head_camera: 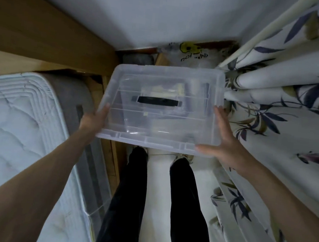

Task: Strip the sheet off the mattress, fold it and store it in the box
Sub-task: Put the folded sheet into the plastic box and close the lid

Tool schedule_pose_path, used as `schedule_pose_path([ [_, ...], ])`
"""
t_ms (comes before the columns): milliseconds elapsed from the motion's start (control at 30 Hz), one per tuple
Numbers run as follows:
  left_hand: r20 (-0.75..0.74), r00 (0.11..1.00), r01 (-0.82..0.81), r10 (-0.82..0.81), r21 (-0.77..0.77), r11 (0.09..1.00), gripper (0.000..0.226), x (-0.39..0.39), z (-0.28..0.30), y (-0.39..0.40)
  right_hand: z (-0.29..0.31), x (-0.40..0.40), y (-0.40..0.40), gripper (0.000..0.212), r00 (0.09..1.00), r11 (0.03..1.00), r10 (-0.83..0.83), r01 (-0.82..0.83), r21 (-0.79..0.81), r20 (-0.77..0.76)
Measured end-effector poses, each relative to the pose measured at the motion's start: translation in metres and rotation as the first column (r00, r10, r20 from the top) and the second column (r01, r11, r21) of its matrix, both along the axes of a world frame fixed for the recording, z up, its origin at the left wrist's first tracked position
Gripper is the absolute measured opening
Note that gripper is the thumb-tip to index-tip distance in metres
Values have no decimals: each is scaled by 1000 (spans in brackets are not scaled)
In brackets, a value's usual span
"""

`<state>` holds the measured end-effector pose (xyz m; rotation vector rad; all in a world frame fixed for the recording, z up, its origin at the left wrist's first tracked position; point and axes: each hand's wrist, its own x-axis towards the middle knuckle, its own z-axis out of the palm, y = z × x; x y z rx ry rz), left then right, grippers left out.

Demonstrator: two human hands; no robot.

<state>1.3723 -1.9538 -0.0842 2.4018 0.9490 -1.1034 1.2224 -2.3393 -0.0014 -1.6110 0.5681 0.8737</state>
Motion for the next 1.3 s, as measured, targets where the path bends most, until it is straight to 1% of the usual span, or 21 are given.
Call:
schedule_pose_path([
  [33,12,1000,-1,1,-10,1000,98,-18,-5,3,-13,1,0,103,985,988,-156,156,5,-78],
  [67,31,999,-17,18,-24,1000,98,-35,-11,3,-30,3,2,93,944,953,-301,294,-70,-134],
  [100,67,996,-58,61,-46,997,97,-51,-19,3,-50,6,5,81,903,910,-399,368,-191,-159],
  [167,156,979,-124,133,-65,990,88,-73,-42,-5,-93,13,13,49,920,856,-373,291,-427,-122],
  [233,167,977,-124,130,-44,991,77,-82,-72,-13,-136,23,21,33,957,835,-286,220,-505,-55],
  [367,116,990,-77,79,-20,997,62,-90,-141,-13,-221,37,28,29,976,822,-218,176,-542,-14],
  [467,50,999,-12,15,-60,998,50,-93,-176,-12,-264,26,41,25,989,737,-146,101,-668,-12],
  [533,51,996,73,-71,-33,997,45,-91,-190,-11,-274,20,53,26,977,644,-177,207,-736,120],
  [600,127,987,99,-95,-28,995,43,-89,-198,-11,-278,19,56,26,950,545,-198,310,-779,239],
  [667,188,978,111,-94,-79,991,43,-87,-199,-10,-281,16,54,30,943,509,-227,327,-796,242],
  [733,200,974,132,-107,-114,985,40,-82,-199,-7,-284,13,51,28,949,549,-273,287,-785,156],
  [833,166,980,130,-110,-114,985,34,-66,-202,-3,-291,14,43,26,952,642,-279,283,-713,126],
  [933,146,978,170,-148,-156,973,33,-61,-200,5,-289,15,30,29,978,676,-210,150,-721,6],
  [1033,88,990,126,-107,-258,958,44,-58,-194,16,-280,17,15,19,990,725,-136,81,-684,-28],
  [1100,0,997,-73,77,-343,937,71,-48,-194,17,-276,26,3,8,987,779,-148,78,-622,-61],
  [1133,-42,983,-180,177,-367,912,87,-41,-195,15,-276,32,-3,22,980,817,-184,114,-566,-68],
  [1167,-68,962,-269,264,-391,880,99,-33,-199,14,-277,39,-8,47,958,851,-275,206,-483,-76],
  [1200,-79,938,-339,338,-416,844,106,-26,-204,12,-277,48,-11,69,917,858,-387,319,-402,-99],
  [1233,-86,916,-388,392,-440,810,110,-20,-209,11,-278,54,-14,82,887,854,-443,373,-362,-130],
  [1267,-98,896,-426,434,-468,774,108,-15,-214,10,-281,60,-15,85,878,860,-454,386,-335,-153],
  [1300,-113,881,-450,459,-496,743,102,-10,-219,10,-286,64,-17,78,884,875,-435,370,-312,-171],
])
